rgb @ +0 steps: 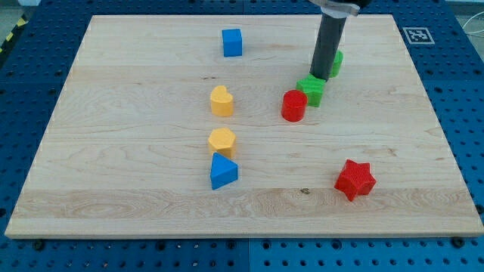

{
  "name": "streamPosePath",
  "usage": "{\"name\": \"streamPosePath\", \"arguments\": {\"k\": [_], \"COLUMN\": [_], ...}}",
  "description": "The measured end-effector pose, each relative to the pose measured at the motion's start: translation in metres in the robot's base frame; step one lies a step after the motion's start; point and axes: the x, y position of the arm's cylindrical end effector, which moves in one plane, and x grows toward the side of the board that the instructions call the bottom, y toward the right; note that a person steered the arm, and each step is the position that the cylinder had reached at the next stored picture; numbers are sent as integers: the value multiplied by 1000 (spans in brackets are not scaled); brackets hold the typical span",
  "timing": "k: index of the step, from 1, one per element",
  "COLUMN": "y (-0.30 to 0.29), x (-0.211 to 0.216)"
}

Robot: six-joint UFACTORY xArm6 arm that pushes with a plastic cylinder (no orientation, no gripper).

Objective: Move green circle towards the center

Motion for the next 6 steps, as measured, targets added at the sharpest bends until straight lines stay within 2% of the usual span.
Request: {"name": "streamPosePath", "arguments": {"k": [2,3,4,6], "y": [89,88,53,-23], "x": [-13,-36,-44,-28]}}
